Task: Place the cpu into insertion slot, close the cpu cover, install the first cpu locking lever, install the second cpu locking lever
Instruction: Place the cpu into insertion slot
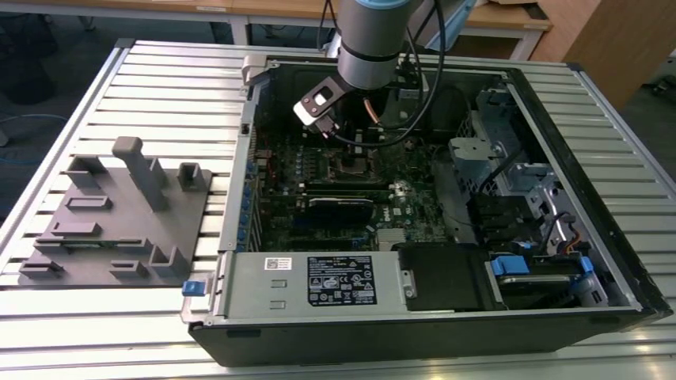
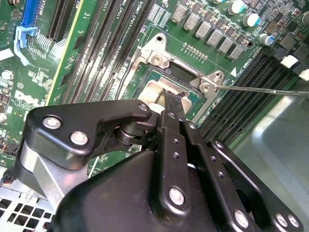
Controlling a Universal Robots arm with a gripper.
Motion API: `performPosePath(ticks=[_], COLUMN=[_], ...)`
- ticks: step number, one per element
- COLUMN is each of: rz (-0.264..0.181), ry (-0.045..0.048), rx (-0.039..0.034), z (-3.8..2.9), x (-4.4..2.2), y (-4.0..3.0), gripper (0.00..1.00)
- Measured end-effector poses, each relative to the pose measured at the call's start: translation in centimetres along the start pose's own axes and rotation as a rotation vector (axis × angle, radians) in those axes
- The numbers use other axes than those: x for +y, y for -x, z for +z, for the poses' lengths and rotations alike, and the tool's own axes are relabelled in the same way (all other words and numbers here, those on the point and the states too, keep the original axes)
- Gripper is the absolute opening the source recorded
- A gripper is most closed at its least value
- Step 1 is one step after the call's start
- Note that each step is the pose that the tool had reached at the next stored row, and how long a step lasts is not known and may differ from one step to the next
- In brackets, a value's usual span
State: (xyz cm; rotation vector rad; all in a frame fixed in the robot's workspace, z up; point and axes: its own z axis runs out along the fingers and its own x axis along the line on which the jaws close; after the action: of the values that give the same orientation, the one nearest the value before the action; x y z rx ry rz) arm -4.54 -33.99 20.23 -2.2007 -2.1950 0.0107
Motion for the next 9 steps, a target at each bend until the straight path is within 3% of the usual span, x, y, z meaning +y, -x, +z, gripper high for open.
performPosePath(ticks=[9], rz=[0.000], ry=[-0.0046], rx=[0.0000], z=[0.00], x=[0.00], y=[0.00], gripper=[0.10])
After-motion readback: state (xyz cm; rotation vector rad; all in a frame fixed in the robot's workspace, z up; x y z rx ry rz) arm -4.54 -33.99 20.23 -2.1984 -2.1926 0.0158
